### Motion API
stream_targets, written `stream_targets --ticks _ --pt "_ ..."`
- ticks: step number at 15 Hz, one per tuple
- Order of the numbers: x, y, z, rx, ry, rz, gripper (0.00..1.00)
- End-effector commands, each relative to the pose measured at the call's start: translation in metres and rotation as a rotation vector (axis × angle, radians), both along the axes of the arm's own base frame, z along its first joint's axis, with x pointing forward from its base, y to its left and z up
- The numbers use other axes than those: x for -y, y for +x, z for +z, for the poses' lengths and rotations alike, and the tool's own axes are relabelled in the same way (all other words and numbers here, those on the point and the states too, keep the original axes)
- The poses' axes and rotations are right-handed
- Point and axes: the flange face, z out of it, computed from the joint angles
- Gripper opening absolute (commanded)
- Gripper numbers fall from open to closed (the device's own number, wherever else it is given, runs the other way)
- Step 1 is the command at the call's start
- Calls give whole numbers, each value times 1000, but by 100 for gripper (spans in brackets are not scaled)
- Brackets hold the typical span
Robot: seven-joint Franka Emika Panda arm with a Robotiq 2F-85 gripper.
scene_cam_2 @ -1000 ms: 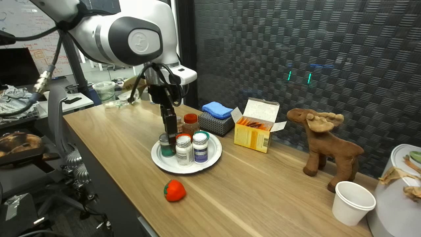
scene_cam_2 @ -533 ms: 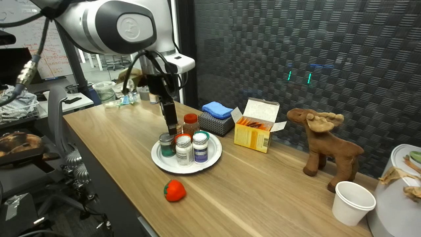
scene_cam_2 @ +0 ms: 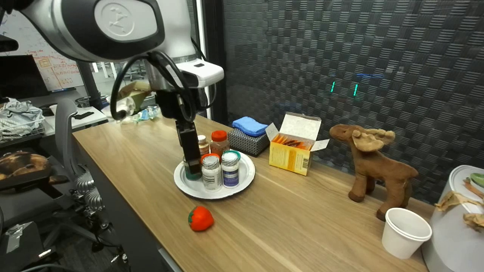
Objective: Pick up the bottles and small containers from the table and put them on the white plate.
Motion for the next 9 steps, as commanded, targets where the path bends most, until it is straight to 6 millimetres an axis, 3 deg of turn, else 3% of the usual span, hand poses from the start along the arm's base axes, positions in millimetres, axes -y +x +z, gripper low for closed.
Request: stream_targets --ticks 1,5,9 --pt "27 -20 -14 -30 -48 112 100" --pt "50 -25 -28 -59 -136 271 100" --pt "54 -28 -39 -74 -101 396 100"
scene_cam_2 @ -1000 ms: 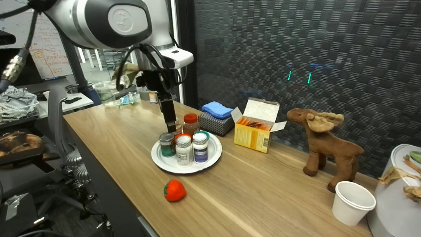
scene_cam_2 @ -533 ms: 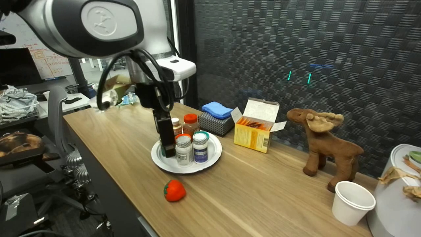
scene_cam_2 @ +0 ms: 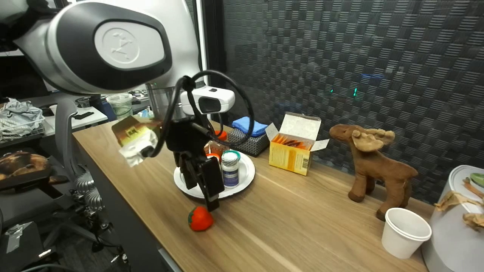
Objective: Pick up the bottles and small containers from the table and put them on the white plate.
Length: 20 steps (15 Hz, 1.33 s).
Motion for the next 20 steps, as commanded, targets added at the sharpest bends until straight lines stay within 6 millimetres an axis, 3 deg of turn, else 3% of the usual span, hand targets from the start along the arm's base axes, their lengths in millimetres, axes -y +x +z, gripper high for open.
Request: stream_targets --ticks 1,12,14,20 --pt "-1 -4 -7 0 47 120 100" --pt "2 -5 -46 -97 115 221 100" --pt "3 -4 -48 -90 111 217 75" --pt "8 2 -51 -46 85 214 27"
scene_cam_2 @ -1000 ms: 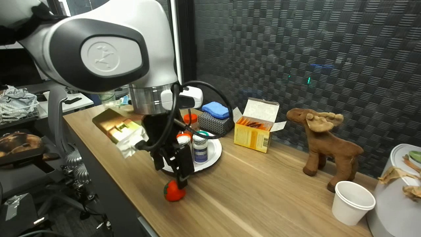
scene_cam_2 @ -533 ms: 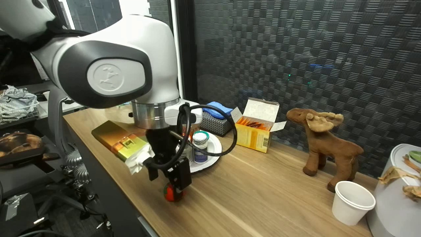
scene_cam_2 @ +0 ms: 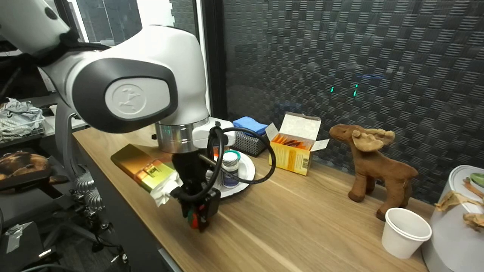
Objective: Pick up the bottles and small containers from the table and put them on the white plate.
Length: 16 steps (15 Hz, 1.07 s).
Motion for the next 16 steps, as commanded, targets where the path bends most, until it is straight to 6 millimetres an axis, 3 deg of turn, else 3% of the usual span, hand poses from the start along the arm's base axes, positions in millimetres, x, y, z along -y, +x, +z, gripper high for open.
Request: stream_targets --ticks 1,5,10,16 --pt "5 7 2 40 -21 5 26" --pt "6 8 4 58 -36 11 26" --pt "3 -12 31 105 -43 27 26" --pt "-34 -38 61 147 11 140 26"
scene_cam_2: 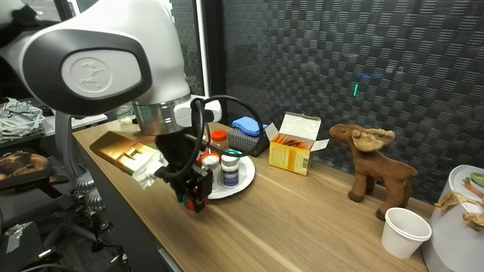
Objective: Pick up the bottles and small containers from the table and put them on the white plate.
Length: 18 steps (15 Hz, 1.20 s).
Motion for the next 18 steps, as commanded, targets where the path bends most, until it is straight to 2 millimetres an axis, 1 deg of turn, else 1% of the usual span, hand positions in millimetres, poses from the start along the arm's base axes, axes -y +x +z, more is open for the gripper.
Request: stream_targets --ticks 1,3,4,6,8,12,16,18 --pt "-29 -23 28 49 37 88 26" --pt "-44 -23 33 57 55 126 26" --pt "-49 -19 32 52 44 135 26" --pt "-59 -11 29 36 43 153 26" --pt "-66 -6 21 13 38 163 26" --pt "-72 5 6 -28 45 172 26" --pt "-73 21 1 -41 47 169 26" --pt "-73 30 2 -47 53 162 26"
